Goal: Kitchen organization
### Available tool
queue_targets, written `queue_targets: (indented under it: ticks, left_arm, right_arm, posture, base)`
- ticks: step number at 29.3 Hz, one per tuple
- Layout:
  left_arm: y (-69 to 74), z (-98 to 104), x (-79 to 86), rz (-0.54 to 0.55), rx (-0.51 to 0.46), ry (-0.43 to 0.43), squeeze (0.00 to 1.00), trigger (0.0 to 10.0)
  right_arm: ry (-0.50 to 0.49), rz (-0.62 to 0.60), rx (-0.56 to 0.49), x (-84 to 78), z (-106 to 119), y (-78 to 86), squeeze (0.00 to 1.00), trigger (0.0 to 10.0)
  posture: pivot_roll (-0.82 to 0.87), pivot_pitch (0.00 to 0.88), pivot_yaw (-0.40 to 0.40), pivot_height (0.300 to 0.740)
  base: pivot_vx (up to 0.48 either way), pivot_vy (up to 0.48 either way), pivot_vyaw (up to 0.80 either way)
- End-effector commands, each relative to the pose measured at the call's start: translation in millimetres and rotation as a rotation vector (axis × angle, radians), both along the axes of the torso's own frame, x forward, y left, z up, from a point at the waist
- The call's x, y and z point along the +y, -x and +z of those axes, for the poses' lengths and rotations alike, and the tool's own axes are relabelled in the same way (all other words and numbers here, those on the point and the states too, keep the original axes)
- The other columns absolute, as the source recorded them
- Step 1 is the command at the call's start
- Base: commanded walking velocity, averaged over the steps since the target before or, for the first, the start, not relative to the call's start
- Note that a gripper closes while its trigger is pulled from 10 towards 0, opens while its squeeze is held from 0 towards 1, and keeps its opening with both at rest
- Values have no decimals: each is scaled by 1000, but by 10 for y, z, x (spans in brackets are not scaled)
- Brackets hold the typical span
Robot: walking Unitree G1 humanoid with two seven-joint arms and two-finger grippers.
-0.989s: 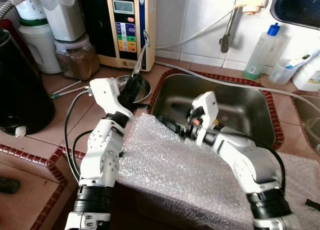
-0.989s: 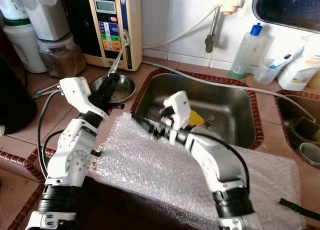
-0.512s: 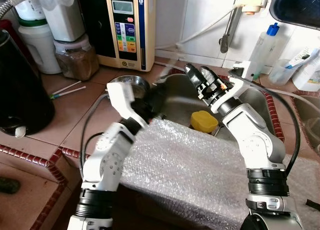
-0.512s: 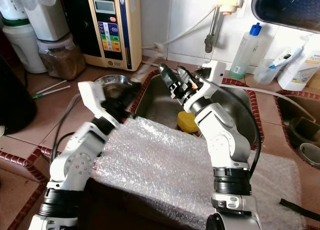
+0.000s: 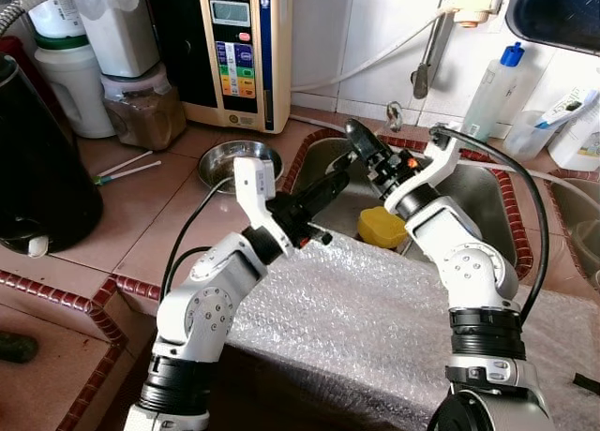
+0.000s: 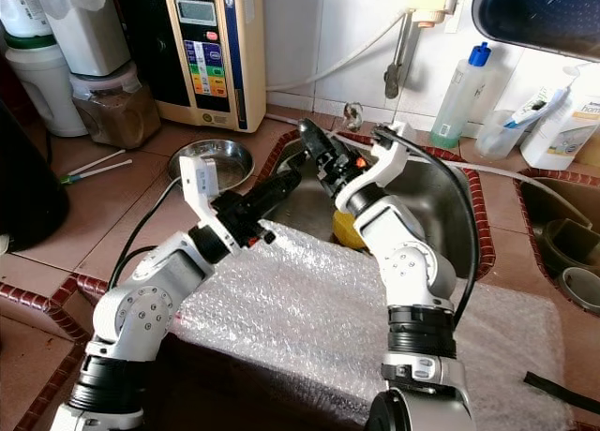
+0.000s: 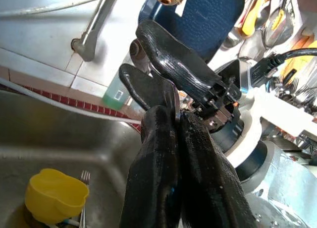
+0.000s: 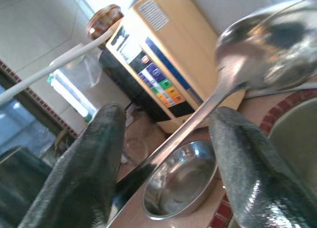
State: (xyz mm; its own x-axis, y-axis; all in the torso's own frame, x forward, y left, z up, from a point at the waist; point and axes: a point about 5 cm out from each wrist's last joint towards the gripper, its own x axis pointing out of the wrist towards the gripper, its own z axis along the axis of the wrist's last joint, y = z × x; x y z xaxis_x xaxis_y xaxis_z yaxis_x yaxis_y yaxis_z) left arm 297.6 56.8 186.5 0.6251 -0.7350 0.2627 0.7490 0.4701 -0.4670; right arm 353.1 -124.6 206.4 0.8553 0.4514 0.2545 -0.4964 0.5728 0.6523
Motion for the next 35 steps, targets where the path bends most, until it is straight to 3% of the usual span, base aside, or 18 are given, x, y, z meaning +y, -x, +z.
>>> queue_targets:
  ticks: [1, 35]
  left_arm:
    - [28, 59, -4, -10, -21, 8, 0, 10000]
    - [30, 14, -24, -15, 8, -6, 0, 10000]
  right_arm:
    - [-9, -12, 3, -13, 39, -33, 0, 0]
    - [-11, -72, 8, -142, 46, -82, 0, 0]
  posture:
    - [29, 0, 7, 740]
    - [21, 0, 13, 740]
  base:
    - [0, 0, 0]
    - [0, 0, 0]
